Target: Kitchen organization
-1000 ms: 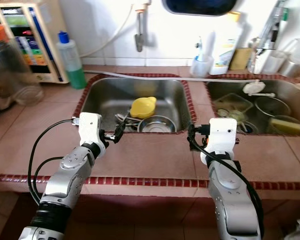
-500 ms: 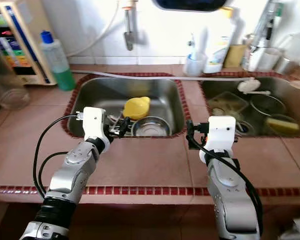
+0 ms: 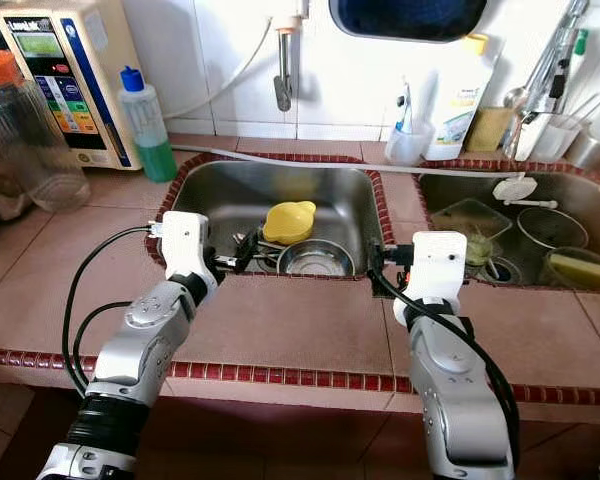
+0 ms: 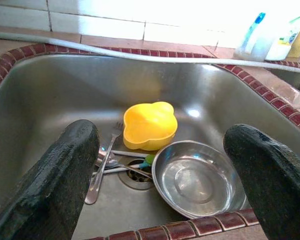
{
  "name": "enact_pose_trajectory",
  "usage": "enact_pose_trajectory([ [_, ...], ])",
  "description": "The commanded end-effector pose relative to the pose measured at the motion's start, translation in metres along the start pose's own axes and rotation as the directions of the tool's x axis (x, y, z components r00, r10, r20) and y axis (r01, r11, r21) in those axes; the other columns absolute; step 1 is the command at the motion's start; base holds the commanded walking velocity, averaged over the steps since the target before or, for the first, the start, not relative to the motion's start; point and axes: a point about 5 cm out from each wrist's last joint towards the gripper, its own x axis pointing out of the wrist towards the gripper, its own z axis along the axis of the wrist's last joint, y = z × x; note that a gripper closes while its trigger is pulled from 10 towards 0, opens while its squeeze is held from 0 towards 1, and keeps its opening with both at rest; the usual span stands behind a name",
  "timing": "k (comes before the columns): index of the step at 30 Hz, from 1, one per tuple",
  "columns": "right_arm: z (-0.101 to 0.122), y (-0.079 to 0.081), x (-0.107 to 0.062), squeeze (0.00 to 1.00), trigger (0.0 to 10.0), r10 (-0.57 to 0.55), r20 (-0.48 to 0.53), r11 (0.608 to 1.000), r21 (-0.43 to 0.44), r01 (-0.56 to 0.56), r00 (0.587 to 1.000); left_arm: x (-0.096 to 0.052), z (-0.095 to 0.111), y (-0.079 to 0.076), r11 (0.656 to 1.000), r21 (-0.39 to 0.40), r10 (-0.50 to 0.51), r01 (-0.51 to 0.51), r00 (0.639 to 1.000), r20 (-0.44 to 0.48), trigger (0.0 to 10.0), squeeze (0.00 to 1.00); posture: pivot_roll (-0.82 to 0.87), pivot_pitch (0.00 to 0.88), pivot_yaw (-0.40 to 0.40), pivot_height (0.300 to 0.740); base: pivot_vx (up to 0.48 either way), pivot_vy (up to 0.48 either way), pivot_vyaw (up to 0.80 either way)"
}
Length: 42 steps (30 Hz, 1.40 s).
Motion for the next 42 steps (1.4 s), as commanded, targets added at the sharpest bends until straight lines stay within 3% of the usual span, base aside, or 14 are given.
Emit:
enact_pose_trajectory([
  [1, 0.0049, 0.0024, 0.0009, 0.00, 10.0, 0.011, 0.012, 1.000, 0.003, -0.011, 1.000, 0.0009, 0.0073, 0.0009, 1.000, 0.008, 0.000, -0.001, 1.000, 0.019, 10.0, 0.00, 0.05, 0.000, 0.036, 0.740, 0.000, 0.000, 0.00],
  [42, 0.0059, 0.0035, 0.0047, 0.00, 10.0, 0.008, 0.008, 0.999, 0.037, -0.008, 1.000, -0.0003, 0.0069, 0.0025, 1.000, 0.015, 0.003, -0.003, 1.000, -0.001, 10.0, 0.00, 0.06, 0.000, 0.040, 0.740, -0.021, 0.000, 0.00],
])
